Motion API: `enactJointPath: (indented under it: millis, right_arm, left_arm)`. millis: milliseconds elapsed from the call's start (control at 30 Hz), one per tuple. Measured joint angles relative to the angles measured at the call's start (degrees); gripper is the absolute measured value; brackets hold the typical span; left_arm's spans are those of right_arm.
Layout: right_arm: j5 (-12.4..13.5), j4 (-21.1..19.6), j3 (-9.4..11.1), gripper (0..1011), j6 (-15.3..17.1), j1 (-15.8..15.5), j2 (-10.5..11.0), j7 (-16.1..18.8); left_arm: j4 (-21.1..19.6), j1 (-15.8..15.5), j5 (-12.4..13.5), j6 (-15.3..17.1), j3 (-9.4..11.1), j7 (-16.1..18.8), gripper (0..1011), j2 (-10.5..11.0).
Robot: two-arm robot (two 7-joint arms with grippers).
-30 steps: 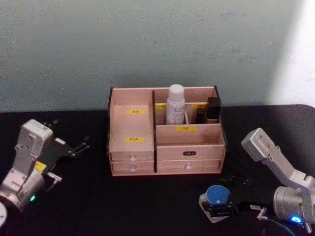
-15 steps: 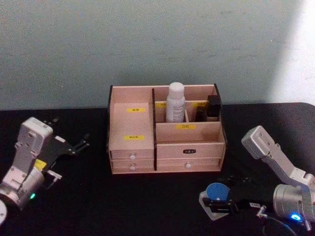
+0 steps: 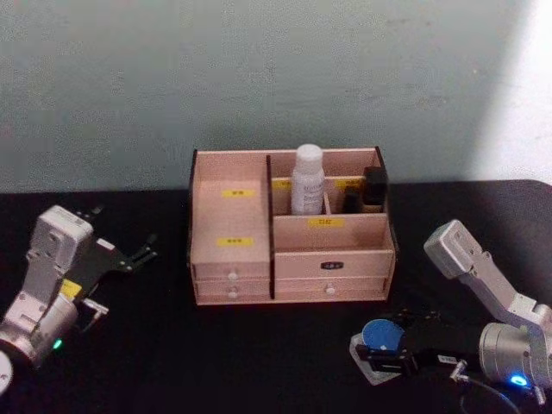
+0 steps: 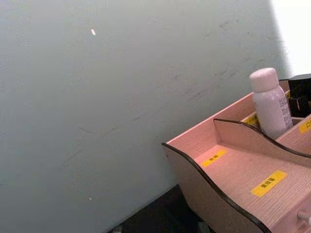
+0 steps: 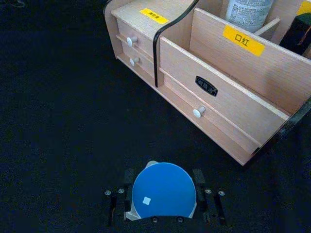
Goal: Pick up the facial cleanser and watermelon frost from the table and place them into the tiered storage box.
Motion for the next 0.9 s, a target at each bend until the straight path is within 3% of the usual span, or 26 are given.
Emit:
enactJointPath:
  millis: [600,900]
  right_arm:
    - [1.56,-0.75,0.60,729,-0.30,0.56,-0.05,1.45]
    - [1.64,-1.48,-0.66,729,-1.15,3.03,-0.87,2.84]
  left_arm:
    - [0.00,0.00,0.00,0.00,0.00,0.00,1001,0.00]
    - [0.00,0.00,0.00,0.00,0.00,0.00,1001,0.00]
